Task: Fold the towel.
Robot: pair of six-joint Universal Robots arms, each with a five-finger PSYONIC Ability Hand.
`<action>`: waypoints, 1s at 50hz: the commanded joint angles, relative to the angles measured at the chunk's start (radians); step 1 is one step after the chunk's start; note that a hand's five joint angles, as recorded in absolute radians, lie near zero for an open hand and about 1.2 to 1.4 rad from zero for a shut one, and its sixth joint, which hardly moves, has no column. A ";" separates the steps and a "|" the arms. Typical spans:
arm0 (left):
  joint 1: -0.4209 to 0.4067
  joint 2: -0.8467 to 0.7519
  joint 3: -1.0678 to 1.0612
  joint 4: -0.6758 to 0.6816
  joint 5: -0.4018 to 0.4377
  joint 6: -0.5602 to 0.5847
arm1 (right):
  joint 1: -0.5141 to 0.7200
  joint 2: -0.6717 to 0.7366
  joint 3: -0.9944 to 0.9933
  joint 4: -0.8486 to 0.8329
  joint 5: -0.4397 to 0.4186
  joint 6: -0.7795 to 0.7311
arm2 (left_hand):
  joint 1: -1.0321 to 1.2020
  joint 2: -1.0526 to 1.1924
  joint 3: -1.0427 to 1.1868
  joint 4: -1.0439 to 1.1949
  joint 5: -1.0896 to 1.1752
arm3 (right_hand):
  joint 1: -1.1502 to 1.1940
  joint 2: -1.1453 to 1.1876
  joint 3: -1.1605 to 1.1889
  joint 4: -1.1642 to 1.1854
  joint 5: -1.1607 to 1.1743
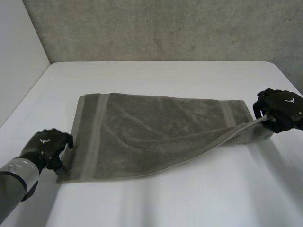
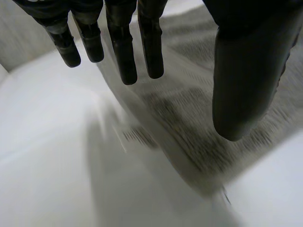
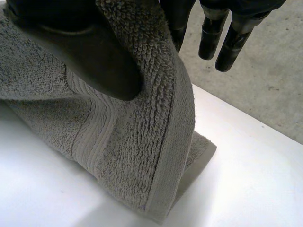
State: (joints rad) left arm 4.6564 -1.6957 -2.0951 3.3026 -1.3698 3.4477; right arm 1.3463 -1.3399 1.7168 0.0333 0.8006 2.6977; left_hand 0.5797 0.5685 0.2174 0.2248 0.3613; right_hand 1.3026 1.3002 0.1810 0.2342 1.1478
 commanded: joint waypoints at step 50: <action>0.007 -0.079 -0.031 0.011 -0.002 0.002 | 0.002 0.008 0.015 -0.010 -0.027 -0.018 | 0.567 0.579 -0.043 -0.050 0.611 | 0.094 0.096 -0.007 -0.060 0.074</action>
State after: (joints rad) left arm 4.6672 -1.7785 -2.1258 3.3136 -1.3712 3.4499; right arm 1.3458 -1.3318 1.7311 0.0230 0.7731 2.6798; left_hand 0.9071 0.9994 0.2174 0.2248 0.8327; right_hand 1.3027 1.3003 0.1810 0.2342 1.1478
